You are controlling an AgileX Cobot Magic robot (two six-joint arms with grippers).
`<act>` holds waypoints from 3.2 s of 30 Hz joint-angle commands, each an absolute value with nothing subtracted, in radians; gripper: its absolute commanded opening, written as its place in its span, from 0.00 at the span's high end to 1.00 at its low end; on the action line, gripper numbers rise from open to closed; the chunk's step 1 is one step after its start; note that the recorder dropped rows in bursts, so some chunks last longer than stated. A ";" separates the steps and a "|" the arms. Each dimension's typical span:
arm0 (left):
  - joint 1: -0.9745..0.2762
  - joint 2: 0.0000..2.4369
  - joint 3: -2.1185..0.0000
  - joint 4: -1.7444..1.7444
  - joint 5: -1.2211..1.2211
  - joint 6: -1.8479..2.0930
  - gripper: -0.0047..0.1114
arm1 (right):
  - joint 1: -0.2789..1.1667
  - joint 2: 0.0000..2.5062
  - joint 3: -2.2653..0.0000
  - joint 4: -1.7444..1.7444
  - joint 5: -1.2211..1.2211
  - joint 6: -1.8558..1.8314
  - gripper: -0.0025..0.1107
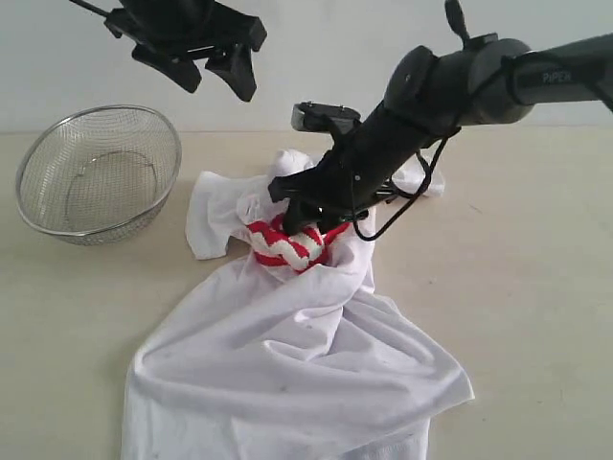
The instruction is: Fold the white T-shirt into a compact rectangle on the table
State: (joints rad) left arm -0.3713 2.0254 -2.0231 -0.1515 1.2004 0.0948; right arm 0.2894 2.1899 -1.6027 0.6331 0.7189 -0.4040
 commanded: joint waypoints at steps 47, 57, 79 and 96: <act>-0.370 1.762 -1.722 -0.203 1.119 0.064 0.47 | -0.003 2.218 -1.851 0.666 1.221 -0.427 0.47; -0.370 1.498 -1.227 -0.304 0.856 0.066 0.47 | 0.032 2.218 -1.545 0.703 1.028 -0.564 0.47; -0.370 1.209 -0.780 -0.415 0.681 0.077 0.47 | 0.119 2.232 -1.546 0.566 0.889 -0.497 0.47; -0.370 1.209 -0.780 -0.415 0.670 0.081 0.47 | 0.118 2.320 -1.546 0.549 0.976 -0.424 0.98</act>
State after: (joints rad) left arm -0.3691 1.2167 -0.7841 -0.4111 0.6828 0.0778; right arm 0.1204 2.2835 -1.5711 0.6486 0.9721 -0.4495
